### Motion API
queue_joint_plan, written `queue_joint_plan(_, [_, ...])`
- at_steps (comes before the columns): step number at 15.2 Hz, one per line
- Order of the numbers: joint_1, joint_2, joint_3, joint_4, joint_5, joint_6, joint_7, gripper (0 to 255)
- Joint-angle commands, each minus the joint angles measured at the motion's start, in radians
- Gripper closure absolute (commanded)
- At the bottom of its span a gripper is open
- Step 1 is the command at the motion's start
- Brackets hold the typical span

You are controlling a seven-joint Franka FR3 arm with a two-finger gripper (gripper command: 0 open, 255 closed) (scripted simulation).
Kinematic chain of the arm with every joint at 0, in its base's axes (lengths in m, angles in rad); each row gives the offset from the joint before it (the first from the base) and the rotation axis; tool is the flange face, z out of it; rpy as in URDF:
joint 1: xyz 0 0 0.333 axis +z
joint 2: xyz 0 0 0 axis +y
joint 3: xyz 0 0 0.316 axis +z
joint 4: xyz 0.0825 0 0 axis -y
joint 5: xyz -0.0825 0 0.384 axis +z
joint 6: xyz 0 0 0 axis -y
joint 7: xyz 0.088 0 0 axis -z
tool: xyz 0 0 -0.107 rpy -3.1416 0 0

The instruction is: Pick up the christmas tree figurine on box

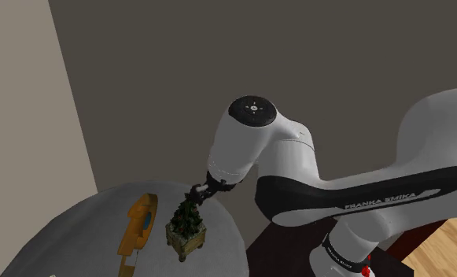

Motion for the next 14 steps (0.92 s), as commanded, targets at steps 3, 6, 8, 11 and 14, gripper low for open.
queue_joint_plan(3, [-0.196,0.128,0.245,0.084,-0.120,0.083,0.189,0])
queue_joint_plan(6, [-0.320,0.172,0.385,0.116,-0.178,0.113,0.267,0])
queue_joint_plan(8, [-0.353,0.181,0.423,0.105,-0.189,0.137,0.284,0])
queue_joint_plan(11, [-0.412,0.194,0.489,0.089,-0.206,0.174,0.309,0])
queue_joint_plan(14, [-0.447,0.198,0.527,0.082,-0.212,0.193,0.320,0])
